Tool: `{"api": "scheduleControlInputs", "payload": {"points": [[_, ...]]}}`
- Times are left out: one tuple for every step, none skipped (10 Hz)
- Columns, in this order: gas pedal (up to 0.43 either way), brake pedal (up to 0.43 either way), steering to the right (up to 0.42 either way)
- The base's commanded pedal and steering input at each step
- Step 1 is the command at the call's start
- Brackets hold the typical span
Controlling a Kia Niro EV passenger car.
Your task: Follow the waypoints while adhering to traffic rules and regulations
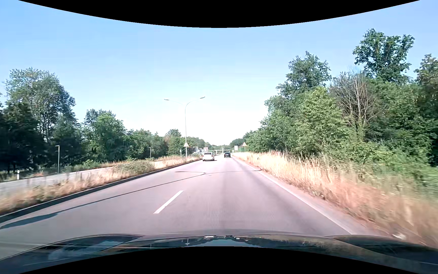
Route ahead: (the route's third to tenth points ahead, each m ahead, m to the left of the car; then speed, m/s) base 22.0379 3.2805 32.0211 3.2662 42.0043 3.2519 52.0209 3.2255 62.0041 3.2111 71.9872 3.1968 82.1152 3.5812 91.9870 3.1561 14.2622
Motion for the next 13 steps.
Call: {"api": "scheduleControlInputs", "payload": {"points": [[0.197, 0.0, 0.0], [0.197, 0.0, 0.0], [0.197, 0.0, 0.0], [0.197, 0.0, 0.0], [0.197, 0.0, 0.0], [0.197, 0.0, 0.0], [0.197, 0.0, 0.0], [0.197, 0.0, 0.0], [0.197, 0.0, 0.0], [0.197, 0.0, 0.0], [0.197, 0.0, 0.0], [0.197, 0.0, 0.0], [0.197, 0.0, 0.0]]}}
